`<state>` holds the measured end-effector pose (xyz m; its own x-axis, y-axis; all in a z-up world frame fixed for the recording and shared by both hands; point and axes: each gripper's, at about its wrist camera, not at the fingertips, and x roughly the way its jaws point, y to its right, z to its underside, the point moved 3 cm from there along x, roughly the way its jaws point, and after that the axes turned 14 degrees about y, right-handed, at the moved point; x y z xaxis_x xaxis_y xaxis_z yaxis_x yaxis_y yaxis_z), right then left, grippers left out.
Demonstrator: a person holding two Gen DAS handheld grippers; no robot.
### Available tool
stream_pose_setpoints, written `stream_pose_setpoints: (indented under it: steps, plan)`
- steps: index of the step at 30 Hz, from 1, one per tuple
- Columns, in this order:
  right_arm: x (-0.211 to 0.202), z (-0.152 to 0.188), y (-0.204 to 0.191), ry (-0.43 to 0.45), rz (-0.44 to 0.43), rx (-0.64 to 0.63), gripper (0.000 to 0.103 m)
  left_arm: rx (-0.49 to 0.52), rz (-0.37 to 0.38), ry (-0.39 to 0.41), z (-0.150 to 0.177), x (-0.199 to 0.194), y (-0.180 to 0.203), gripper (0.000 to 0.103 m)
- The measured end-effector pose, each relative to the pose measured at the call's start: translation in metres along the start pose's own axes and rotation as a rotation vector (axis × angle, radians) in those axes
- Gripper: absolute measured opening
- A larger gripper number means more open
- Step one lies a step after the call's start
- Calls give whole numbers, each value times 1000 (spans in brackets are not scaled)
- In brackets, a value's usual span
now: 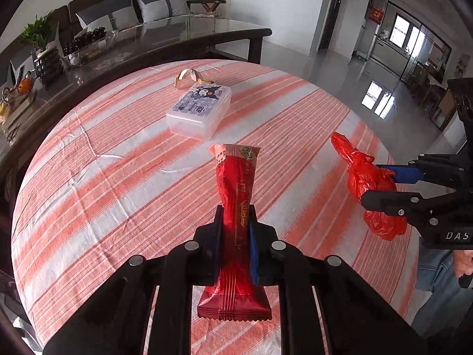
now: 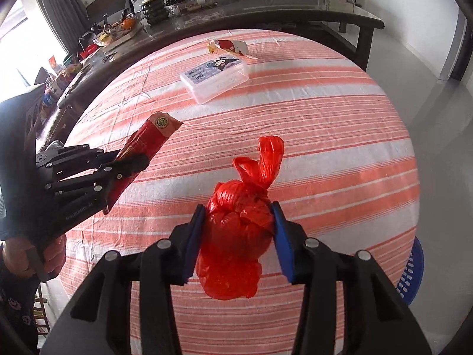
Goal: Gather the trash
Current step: 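Carry snack bar and red bag over the blue basket and open both tools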
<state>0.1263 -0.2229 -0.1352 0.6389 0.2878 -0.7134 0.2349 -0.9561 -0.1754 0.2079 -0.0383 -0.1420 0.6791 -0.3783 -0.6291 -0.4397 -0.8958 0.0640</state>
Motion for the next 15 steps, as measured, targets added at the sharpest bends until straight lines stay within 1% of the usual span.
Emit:
stream_pose_setpoints:
  steps: [5,10,15]
  plan:
    - [-24,2,13,31,-3,17,43,22,-3,61,-14,-23,26,14]
    - [-42,6,28,58,5,36,43,84,-2,96,-27,-31,56,14]
    - [-58,11,48,88,16,62,43,132,26,122,-37,-36,86,14]
